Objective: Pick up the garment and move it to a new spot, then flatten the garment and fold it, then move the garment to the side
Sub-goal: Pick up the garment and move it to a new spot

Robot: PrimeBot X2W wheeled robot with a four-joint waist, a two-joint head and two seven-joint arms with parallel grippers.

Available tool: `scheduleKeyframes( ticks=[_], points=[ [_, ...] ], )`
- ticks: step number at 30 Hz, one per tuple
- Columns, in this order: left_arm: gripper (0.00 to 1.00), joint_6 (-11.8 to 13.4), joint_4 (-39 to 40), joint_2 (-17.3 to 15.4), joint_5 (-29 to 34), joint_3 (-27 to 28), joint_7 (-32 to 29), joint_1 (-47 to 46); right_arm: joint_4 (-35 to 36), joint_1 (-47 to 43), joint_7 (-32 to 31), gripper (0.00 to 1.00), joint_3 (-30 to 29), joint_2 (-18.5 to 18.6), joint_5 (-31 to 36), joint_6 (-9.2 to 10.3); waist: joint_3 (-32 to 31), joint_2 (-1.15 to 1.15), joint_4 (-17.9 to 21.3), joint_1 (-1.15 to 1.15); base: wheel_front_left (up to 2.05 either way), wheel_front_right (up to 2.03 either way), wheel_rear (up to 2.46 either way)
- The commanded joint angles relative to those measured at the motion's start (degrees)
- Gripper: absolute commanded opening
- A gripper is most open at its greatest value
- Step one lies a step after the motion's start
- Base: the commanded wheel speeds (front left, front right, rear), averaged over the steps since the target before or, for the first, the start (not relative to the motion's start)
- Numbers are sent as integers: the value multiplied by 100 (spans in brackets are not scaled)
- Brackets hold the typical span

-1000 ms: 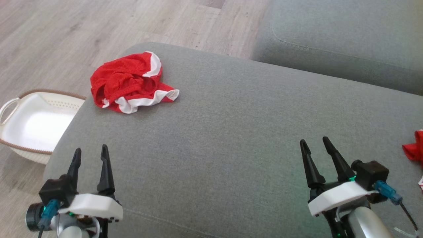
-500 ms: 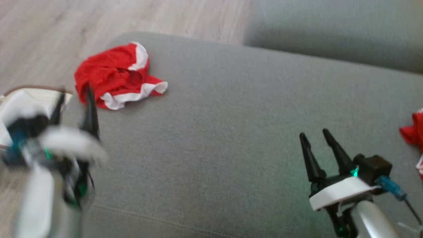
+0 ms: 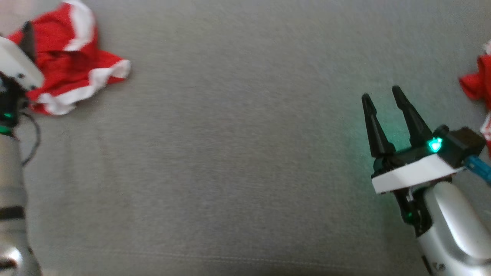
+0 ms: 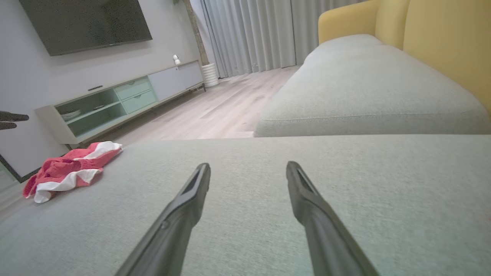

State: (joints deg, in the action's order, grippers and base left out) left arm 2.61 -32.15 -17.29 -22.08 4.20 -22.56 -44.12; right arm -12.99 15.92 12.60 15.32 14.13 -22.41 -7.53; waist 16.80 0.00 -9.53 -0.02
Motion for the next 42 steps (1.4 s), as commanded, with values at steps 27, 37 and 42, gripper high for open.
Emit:
scheduleKeyframes(
  ticks=[27,37,42],
  points=[
    [0,-83,-2575,-1019,367,-150,294,-997,-192,431,229,100,401,67,-262,4,421,0,942,2,0,0,0],
    [0,-711,-2469,-948,735,-823,854,-1239,-558,94,238,100,462,-192,-281,4,-848,0,1023,2,0,0,0],
    [0,-888,-2150,-756,785,-1137,888,-1217,-630,-63,239,100,404,-282,-262,4,-1214,0,1111,2,0,0,0]
  ],
)
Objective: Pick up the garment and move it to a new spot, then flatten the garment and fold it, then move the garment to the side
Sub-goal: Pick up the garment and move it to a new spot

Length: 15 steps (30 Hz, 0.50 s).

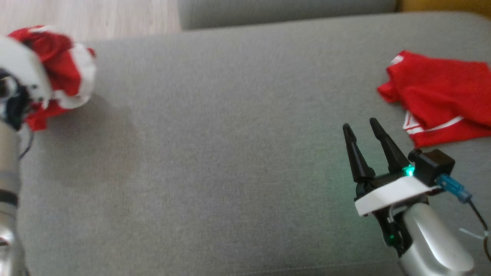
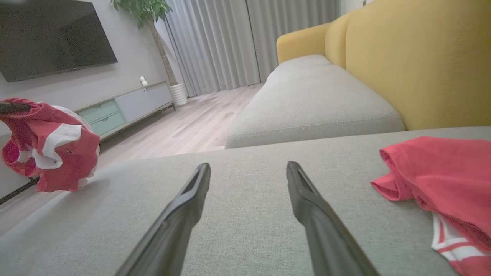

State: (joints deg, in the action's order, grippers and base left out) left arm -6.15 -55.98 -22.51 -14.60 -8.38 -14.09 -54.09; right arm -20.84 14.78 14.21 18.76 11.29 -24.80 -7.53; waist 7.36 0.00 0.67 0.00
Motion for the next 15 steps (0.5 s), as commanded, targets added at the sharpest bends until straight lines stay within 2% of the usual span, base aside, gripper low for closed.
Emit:
scheduleKeyframes(
  ticks=[1,6,12,15],
  points=[
    [0,-43,354,-173,26,45,44,-186,141,15,77,100,50,-14,-13,4,-353,0,117,0,0,0,0],
    [0,-121,1552,296,-209,-460,-127,201,132,-157,78,100,-64,-70,47,4,-677,0,350,0,0,0,0],
    [0,-130,3103,738,-529,-915,-358,1011,233,-234,65,100,-158,-61,96,4,-685,0,657,0,0,0,0],
    [0,-67,3635,878,-325,-1245,-192,1497,286,-256,45,100,-180,-48,100,4,-628,0,799,0,0,0,0]
  ],
)
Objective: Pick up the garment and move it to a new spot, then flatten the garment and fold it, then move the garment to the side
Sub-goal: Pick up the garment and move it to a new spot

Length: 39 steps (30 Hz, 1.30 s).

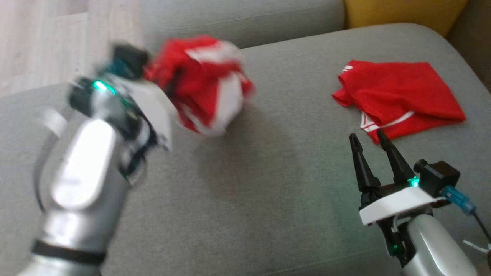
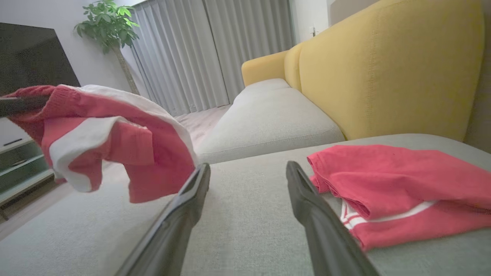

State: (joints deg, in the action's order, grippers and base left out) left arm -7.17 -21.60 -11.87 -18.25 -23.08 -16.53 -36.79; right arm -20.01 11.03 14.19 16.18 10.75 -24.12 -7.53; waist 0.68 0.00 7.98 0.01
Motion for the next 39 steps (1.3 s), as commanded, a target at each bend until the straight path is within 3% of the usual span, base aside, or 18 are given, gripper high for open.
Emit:
scheduleKeyframes(
  ticks=[1,5,9,10,11,12,20,28,34,39],
  points=[
    [0,77,272,-57,10,164,147,-35,216,117,41,100,77,7,28,4,67,0,114,-1,0,0,0],
    [0,264,91,279,158,-169,642,630,262,116,1,100,110,5,16,4,172,0,273,-1,0,0,0],
    [0,381,-586,572,259,-452,1147,1014,287,130,-18,100,126,30,-3,4,254,0,332,-1,0,0,0],
    [10,396,-787,615,289,-525,1227,1054,290,135,-20,100,127,38,-8,4,270,0,332,-1,0,0,0],
    [49,405,-955,670,260,-554,1326,1080,294,140,-28,100,133,46,-9,4,280,0,325,-1,0,0,0],
    [100,409,-1090,710,253,-589,1450,1073,298,144,-36,100,140,52,-9,4,288,0,312,-1,0,0,0],
    [100,444,-1463,779,149,-585,2102,760,325,89,-68,100,76,106,18,4,162,0,-7,-1,0,0,0],
    [100,623,-626,294,-47,-167,2221,876,395,-46,-92,100,-104,119,61,4,-46,0,-288,-1,0,0,0],
    [100,1123,604,-210,-243,391,2181,1572,544,-230,-145,100,-265,97,110,4,-118,0,-475,-1,0,0,0],
    [100,1565,1517,-339,-391,766,2377,2455,657,-450,-135,100,-379,75,121,4,-152,0,-568,-1,0,0,0]
  ],
)
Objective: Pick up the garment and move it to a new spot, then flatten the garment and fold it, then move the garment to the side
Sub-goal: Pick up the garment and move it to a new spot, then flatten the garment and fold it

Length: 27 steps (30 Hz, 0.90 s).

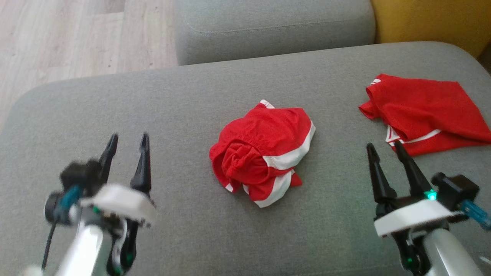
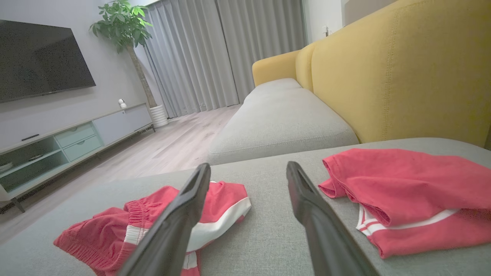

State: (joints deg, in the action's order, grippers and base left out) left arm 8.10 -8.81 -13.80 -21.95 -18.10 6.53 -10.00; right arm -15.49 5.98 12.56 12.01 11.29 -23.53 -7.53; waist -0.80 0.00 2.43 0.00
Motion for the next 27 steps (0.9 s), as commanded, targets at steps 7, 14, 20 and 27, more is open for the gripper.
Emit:
scheduleKeyframes(
  ticks=[7,14,20,27],
  points=[
    [100,480,772,-89,117,317,415,703,339,-227,80,100,-120,-89,127,4,-1,0,-63,0,0,0,0],
    [100,596,810,-20,162,260,515,893,475,-205,47,100,-134,-31,206,4,6,0,-83,0,0,0,0],
    [100,602,792,3,139,220,522,893,530,-211,5,100,-146,-14,226,4,-22,0,-70,0,0,0,0],
    [100,614,775,-45,168,163,449,866,555,-205,-35,100,-153,-16,246,4,-27,0,-35,0,0,0,0]
  ],
)
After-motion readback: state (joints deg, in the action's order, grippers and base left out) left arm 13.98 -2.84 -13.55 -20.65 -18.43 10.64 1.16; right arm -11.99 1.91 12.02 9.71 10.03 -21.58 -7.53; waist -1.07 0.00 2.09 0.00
